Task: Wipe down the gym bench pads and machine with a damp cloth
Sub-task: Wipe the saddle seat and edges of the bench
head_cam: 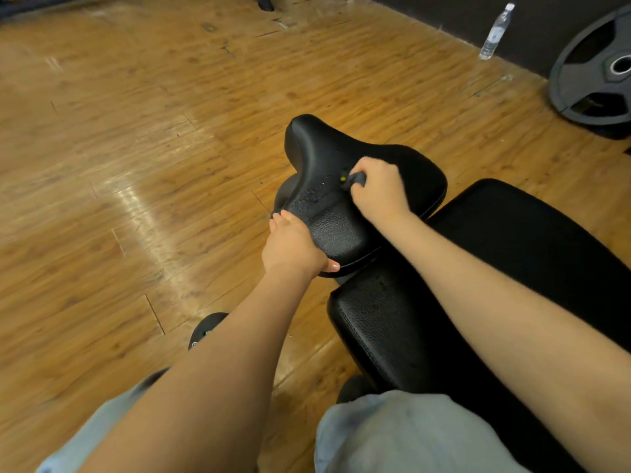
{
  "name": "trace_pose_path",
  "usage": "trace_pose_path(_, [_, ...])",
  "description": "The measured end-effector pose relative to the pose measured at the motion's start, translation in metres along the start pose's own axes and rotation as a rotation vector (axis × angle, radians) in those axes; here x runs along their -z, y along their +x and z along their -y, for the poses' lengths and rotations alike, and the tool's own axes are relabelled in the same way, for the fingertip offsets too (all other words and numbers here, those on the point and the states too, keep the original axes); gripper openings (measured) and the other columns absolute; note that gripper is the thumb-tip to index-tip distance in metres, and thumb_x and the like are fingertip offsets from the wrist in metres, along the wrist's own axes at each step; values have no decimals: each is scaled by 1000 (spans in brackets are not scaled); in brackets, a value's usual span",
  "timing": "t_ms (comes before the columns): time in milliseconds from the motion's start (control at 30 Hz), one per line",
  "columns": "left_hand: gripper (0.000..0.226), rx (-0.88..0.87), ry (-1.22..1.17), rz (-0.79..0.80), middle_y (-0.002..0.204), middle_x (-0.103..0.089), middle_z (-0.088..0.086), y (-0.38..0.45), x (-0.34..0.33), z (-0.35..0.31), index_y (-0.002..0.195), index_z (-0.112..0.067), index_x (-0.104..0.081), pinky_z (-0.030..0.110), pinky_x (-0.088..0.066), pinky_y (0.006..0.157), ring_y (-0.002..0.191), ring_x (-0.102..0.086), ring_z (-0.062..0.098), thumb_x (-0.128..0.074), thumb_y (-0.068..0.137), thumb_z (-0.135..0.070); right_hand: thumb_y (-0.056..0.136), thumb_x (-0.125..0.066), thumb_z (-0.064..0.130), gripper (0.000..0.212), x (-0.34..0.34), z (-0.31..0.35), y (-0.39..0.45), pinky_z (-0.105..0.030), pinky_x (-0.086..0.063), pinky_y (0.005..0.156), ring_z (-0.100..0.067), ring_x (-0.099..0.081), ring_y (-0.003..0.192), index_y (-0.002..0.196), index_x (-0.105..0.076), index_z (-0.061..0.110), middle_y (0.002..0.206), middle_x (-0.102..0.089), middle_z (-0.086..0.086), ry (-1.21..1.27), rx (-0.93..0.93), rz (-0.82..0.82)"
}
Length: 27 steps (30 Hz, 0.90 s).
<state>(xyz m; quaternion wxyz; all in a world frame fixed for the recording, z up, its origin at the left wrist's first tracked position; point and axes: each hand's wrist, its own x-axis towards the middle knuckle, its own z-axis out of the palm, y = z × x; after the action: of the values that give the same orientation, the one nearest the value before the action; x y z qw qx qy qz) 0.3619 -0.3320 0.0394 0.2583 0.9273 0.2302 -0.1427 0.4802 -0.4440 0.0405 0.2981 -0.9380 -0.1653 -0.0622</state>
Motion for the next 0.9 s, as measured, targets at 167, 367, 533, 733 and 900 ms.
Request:
trace_pose_path(167, [128,15,17,-21,157,-6,17,1,-1,1,149,2,1,38,-31,111,146,-5,25,-85,64,-41,83,-50,0,16,-22,37,-45,-26,-39,73,-23,-56,93,86,-65,5,95,-65,-10,111,192,125])
trace_pose_path(367, [128,3,17,-16,157,0,18,-2,-1,0,148,3,5,36,-15,117,146,4,28,-83,66,-41,81,-50,-1,15,-23,36,-51,-34,-40,75,-26,-53,93,88,-63,5,93,-63,-10,89,312,180])
trace_pose_path(533, [134,-20,124,40,158,6,18,-2,8,0,147,5,9,38,-15,116,146,7,29,-80,65,-52,81,-55,1,13,-12,12,-14,-34,-46,77,-26,-57,91,87,-64,6,91,-64,-10,99,203,103])
trace_pose_path(733, [139,9,222,133,157,7,22,6,21,-13,144,9,12,39,-16,116,146,5,32,-83,63,-51,85,-53,3,14,-3,-14,45,-24,-38,66,-29,-60,87,93,-64,5,91,-64,-15,98,-125,-5])
trace_pose_path(900, [140,36,247,187,156,7,24,17,24,-21,143,11,14,39,-15,116,146,4,33,-85,62,-46,81,-53,1,15,-12,3,26,-32,-46,68,-31,-61,85,87,-66,5,88,-66,-16,101,-72,-31])
